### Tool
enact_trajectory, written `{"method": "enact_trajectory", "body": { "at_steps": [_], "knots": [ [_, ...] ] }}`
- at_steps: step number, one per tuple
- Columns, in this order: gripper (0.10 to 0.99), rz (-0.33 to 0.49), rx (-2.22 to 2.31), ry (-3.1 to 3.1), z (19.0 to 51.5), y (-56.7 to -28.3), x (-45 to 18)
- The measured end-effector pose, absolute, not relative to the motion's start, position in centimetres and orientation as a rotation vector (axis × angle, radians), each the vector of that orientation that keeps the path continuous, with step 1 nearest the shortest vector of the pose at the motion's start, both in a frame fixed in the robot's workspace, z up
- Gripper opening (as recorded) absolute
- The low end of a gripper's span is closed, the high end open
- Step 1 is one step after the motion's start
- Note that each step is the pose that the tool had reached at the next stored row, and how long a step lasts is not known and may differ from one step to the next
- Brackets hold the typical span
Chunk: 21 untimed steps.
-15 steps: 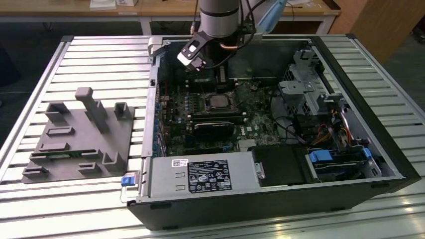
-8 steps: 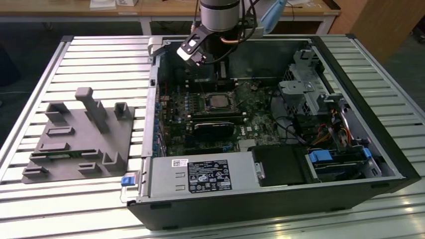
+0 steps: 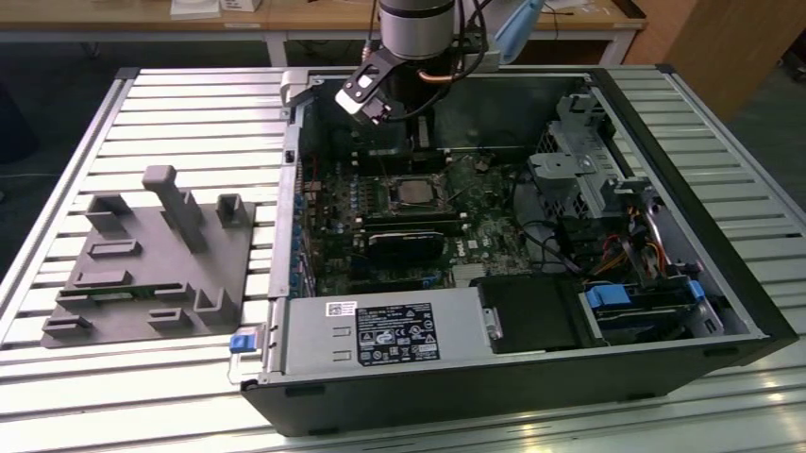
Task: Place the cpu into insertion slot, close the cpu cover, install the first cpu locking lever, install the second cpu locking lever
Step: 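Close the cpu cover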
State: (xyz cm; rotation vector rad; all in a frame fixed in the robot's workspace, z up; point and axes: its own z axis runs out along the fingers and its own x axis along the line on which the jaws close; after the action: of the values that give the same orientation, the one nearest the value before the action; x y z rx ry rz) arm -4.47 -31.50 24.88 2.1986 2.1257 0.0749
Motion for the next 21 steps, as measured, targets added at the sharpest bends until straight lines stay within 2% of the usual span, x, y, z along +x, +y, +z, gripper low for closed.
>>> {"method": "enact_trajectory", "body": {
  "at_steps": [21],
  "knots": [
    [0.106, 0.075, 2.198, 2.126, 25.78, -31.5, -4.41]
  ]
}}
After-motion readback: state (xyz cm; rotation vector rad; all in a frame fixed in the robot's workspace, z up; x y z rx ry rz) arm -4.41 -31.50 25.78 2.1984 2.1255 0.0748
